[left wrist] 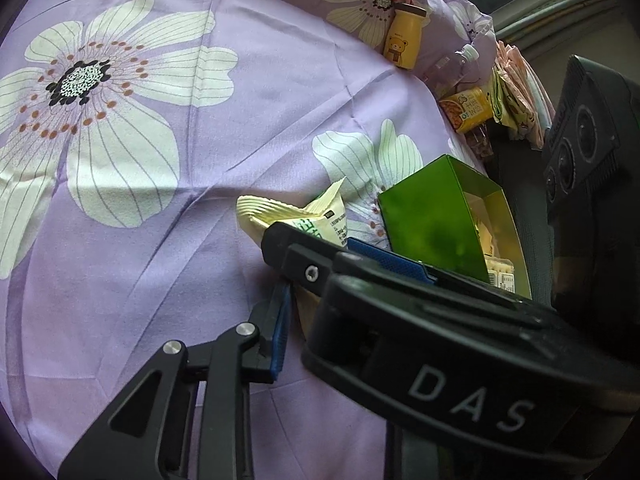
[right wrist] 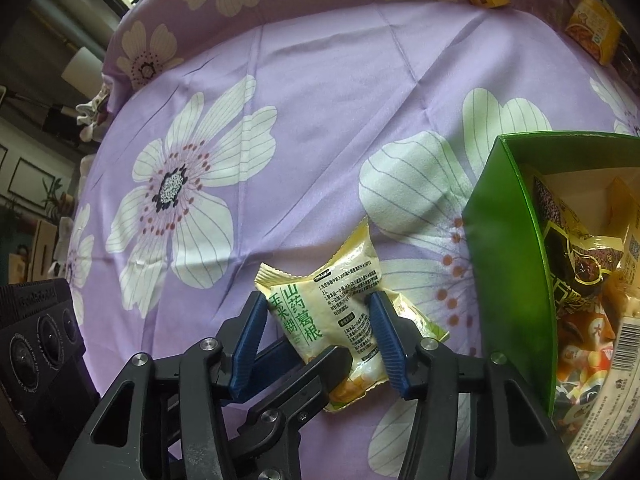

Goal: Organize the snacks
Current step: 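Grasp the green-printed bun bag with the right tool and lift toward box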

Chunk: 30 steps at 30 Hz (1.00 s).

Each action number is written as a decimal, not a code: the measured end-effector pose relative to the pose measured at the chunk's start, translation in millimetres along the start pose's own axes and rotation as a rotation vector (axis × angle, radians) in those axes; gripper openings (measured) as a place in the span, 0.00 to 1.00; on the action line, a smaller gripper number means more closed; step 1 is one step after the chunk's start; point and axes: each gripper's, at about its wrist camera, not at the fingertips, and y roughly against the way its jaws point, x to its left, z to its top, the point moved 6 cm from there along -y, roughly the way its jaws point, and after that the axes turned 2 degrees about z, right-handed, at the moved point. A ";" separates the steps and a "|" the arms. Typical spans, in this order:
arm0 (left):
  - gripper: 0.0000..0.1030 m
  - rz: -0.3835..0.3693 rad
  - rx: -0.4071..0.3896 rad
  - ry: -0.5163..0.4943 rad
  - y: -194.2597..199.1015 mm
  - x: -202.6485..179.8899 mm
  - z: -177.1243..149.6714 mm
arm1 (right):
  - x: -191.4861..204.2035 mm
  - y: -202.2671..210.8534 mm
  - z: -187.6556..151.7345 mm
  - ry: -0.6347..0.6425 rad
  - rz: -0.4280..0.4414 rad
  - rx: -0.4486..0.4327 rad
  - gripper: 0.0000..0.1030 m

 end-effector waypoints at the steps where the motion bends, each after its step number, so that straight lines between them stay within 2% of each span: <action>1: 0.21 0.004 -0.007 -0.008 1.2 -0.9 0.0 | 0.5 0.9 -0.8 0.000 0.005 -0.001 0.49; 3: 0.21 0.029 -0.033 -0.033 5.1 -3.3 1.0 | 1.7 3.4 -2.6 -0.004 0.021 0.002 0.39; 5: 0.18 0.039 -0.049 -0.051 8.7 -5.6 1.7 | 4.1 6.2 -3.4 -0.006 0.046 -0.006 0.36; 11: 0.16 0.050 -0.097 -0.108 26.7 -18.9 2.8 | 11.4 23.8 -5.5 -0.004 0.065 -0.052 0.34; 21: 0.16 0.001 -0.209 -0.303 66.6 -86.6 1.3 | 10.9 106.1 -8.3 0.003 0.049 -0.258 0.34; 26: 0.17 -0.052 -0.202 -0.423 65.6 -129.5 -6.5 | -11.2 146.9 -14.5 -0.044 0.012 -0.351 0.34; 30: 0.17 -0.087 -0.134 -0.499 48.3 -155.7 -25.3 | -46.3 167.0 -30.3 -0.147 -0.011 -0.403 0.34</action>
